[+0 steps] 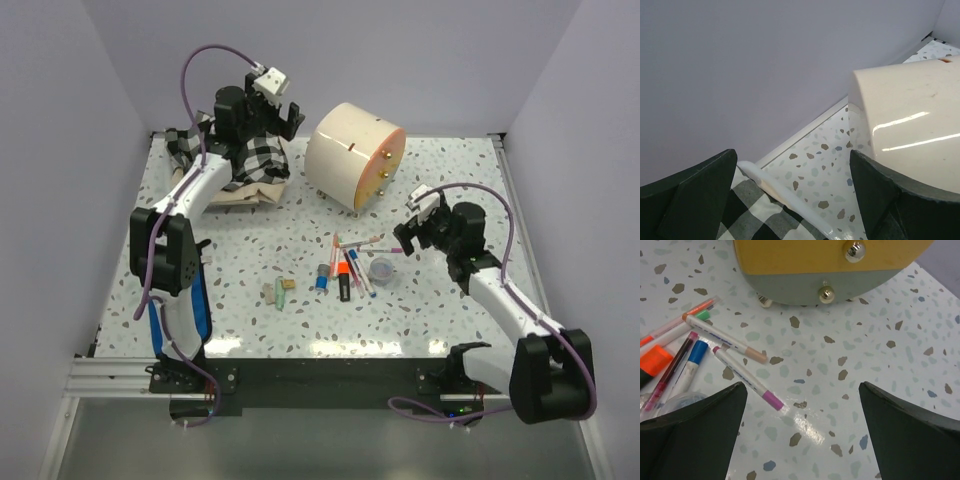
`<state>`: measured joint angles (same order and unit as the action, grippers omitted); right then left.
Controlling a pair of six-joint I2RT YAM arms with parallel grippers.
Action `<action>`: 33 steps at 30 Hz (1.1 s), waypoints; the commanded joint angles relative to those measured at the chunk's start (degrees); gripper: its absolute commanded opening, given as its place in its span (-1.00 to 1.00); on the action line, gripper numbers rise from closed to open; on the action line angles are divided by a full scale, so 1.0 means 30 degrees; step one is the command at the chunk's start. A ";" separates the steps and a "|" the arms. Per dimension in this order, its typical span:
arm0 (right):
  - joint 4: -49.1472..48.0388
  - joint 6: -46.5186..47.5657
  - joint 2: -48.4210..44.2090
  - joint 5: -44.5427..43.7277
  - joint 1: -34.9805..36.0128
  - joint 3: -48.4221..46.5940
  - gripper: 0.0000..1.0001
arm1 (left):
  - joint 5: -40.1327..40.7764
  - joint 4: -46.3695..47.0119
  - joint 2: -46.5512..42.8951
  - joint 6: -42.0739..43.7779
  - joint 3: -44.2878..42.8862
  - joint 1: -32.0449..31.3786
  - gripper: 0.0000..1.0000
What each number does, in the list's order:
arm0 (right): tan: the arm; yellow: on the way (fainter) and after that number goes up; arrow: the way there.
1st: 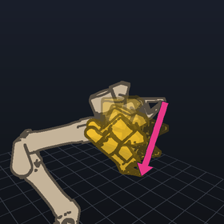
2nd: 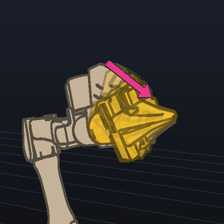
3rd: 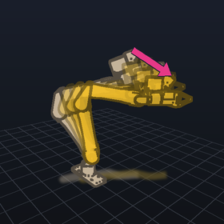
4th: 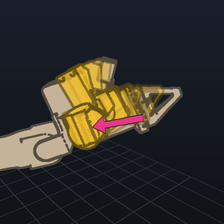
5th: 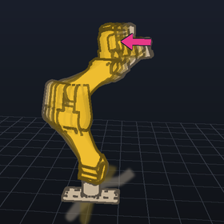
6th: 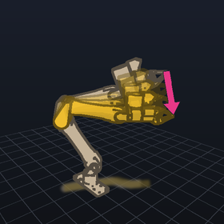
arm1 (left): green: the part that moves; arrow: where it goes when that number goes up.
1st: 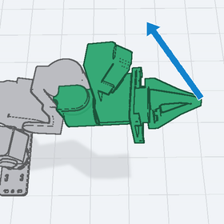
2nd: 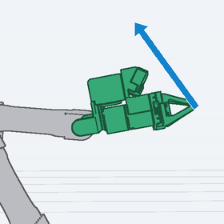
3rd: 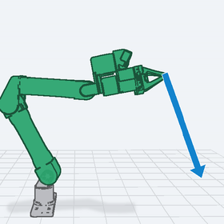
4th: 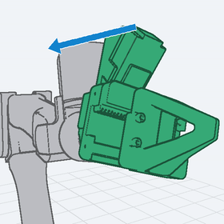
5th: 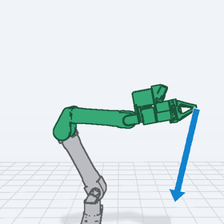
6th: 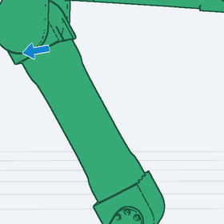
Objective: Sort the stationery into containers
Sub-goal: Open the drawer in the storage box.
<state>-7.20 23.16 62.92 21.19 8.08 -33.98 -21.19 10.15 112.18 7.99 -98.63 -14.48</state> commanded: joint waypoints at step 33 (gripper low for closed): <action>-0.4218 0.3855 1.6265 1.0135 -0.2374 -1.0795 0.10 | -0.0525 0.2328 0.3769 -0.2018 -0.3833 0.0579 1.00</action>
<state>-15.97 35.55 111.72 52.90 -0.75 -65.06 -23.68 14.09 123.42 2.57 -108.29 -13.04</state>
